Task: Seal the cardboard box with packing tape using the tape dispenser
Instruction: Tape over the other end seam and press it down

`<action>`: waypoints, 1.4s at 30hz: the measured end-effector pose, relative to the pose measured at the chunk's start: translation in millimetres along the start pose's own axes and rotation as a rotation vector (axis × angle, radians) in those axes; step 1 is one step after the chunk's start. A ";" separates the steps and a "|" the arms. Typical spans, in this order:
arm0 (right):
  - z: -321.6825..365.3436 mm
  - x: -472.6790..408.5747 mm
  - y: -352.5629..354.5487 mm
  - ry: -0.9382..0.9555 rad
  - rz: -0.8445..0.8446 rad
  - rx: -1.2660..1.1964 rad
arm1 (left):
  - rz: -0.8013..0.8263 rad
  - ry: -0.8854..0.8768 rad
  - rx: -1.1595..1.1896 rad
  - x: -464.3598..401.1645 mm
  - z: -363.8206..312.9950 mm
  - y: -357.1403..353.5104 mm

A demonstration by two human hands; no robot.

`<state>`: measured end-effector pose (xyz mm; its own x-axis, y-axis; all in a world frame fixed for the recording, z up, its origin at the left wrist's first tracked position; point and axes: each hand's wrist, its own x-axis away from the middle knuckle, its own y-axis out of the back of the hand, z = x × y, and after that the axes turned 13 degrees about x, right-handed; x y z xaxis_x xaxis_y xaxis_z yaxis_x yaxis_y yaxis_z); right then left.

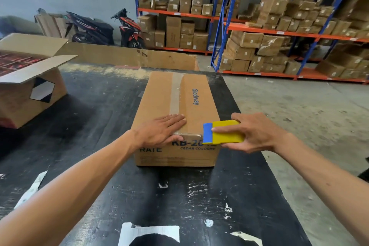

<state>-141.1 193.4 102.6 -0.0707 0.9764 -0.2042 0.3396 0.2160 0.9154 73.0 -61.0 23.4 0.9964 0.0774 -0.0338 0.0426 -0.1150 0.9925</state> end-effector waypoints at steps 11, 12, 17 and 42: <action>-31.3 32.0 -13.2 -0.060 0.104 -0.024 | -0.095 0.013 -0.151 -19.1 -30.0 7.3; -33.1 30.9 -13.0 -0.058 0.108 -0.031 | -0.117 0.014 -0.151 -27.9 -38.1 6.4; -38.7 24.3 -14.6 -0.059 0.119 -0.023 | -0.075 -0.006 -0.104 -65.8 -59.7 -5.3; -30.9 26.0 -20.5 -0.029 0.029 -0.032 | 0.009 -0.021 -0.100 -61.6 -43.3 -9.0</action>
<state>-178.9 214.4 89.2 -0.0340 0.9817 -0.1872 0.3105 0.1884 0.9317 8.1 -21.9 21.7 0.9981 0.0558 -0.0259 0.0269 -0.0157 0.9995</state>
